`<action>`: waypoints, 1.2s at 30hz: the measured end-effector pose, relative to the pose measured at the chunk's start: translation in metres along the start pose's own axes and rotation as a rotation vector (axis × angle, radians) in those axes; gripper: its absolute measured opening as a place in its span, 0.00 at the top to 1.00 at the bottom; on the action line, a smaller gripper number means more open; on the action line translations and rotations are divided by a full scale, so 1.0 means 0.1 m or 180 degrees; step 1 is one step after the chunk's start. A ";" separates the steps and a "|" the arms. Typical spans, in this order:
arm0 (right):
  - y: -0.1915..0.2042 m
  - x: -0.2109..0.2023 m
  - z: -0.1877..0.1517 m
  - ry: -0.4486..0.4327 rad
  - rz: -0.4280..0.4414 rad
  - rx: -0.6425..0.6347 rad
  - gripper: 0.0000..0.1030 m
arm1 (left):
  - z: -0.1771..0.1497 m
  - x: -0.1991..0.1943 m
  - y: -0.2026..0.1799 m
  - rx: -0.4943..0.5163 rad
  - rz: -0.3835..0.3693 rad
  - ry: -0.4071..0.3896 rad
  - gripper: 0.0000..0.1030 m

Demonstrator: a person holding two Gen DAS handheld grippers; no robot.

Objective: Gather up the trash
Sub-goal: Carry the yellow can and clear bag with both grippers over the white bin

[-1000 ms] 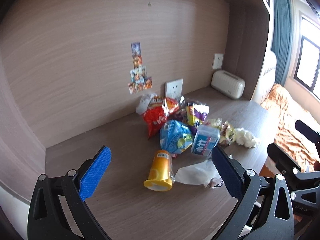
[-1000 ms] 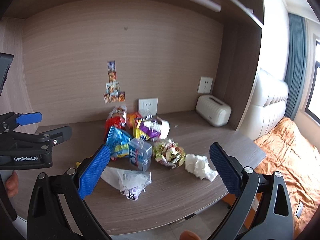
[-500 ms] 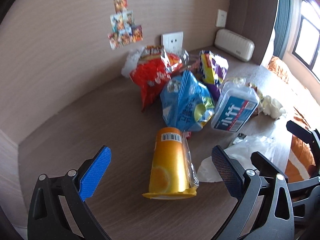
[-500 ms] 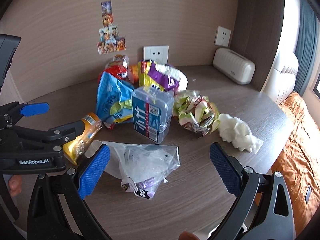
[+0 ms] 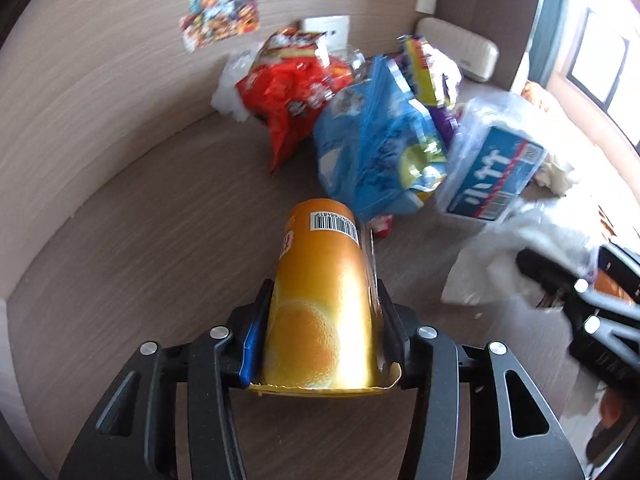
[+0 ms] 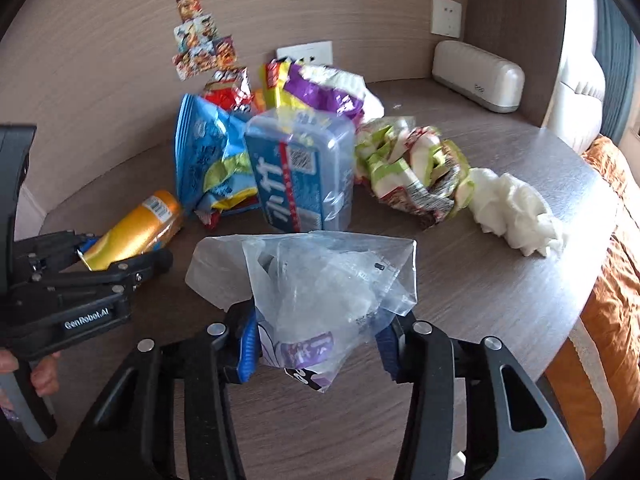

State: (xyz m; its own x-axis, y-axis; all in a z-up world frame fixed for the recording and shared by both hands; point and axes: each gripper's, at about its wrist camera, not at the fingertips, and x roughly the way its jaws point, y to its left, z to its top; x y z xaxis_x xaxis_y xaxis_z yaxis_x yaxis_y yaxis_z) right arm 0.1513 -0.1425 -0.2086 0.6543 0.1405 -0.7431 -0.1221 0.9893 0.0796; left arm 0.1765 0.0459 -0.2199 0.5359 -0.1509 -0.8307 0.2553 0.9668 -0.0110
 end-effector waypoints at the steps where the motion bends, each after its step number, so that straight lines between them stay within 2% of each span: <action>1: -0.03 -0.10 0.03 -0.0058 -0.0026 0.0023 0.53 | 0.03 -0.05 -0.05 0.0047 -0.0027 -0.0032 0.54; 5: -0.13 -0.48 0.11 -0.0243 -0.0186 0.0131 0.53 | 0.12 -0.23 -0.27 0.0244 -0.0112 -0.0144 0.54; 8: -0.30 -0.73 0.11 -0.0329 -0.0341 0.0296 0.53 | 0.18 -0.38 -0.47 0.0363 -0.0307 -0.0234 0.54; 12: -0.66 -1.04 -0.03 -0.0416 -0.0749 0.0515 0.53 | 0.26 -0.54 -0.91 0.0661 -0.0578 -0.0333 0.54; 17: -1.35 -1.40 -0.42 -0.0437 -0.1288 0.0922 0.53 | 0.29 -0.53 -1.87 0.1078 -0.0960 -0.0420 0.54; 21: -2.02 -1.57 -0.81 -0.0383 -0.1560 0.1248 0.52 | 0.10 -0.45 -2.71 0.1415 -0.1183 -0.0420 0.54; 23: -2.40 -1.56 -1.02 -0.0241 -0.1614 0.1450 0.52 | -0.01 -0.24 -3.22 0.1543 -0.1322 -0.0285 0.54; 26: -2.86 -1.45 -1.36 -0.0098 -0.1515 0.1776 0.52 | -0.26 0.12 -3.75 0.1590 -0.1576 -0.0039 0.54; 28: -3.13 -1.31 -1.63 0.0021 -0.1417 0.1982 0.52 | -0.47 0.55 -4.19 0.1629 -0.1790 0.0198 0.54; 31: -3.57 -0.82 -2.15 0.0251 -0.1202 0.2427 0.52 | -0.79 1.21 -4.66 0.1655 -0.2014 0.0532 0.54; 33: -3.82 -0.53 -2.50 0.0368 -0.1167 0.2613 0.52 | -1.11 1.64 -4.97 0.1699 -0.2099 0.0743 0.54; 36: -4.19 0.02 -3.05 0.0579 -0.0986 0.2940 0.52 | -1.50 2.27 -5.27 0.1762 -0.2129 0.0962 0.54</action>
State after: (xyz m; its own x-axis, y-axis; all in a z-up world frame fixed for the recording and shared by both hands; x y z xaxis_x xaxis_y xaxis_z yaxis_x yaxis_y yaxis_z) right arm -0.0239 -0.5684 -0.4460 0.4249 -0.0609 -0.9032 0.7154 0.6339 0.2938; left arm 0.0431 -0.4668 -0.4863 -0.0754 -0.5076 -0.8583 0.8271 0.4489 -0.3382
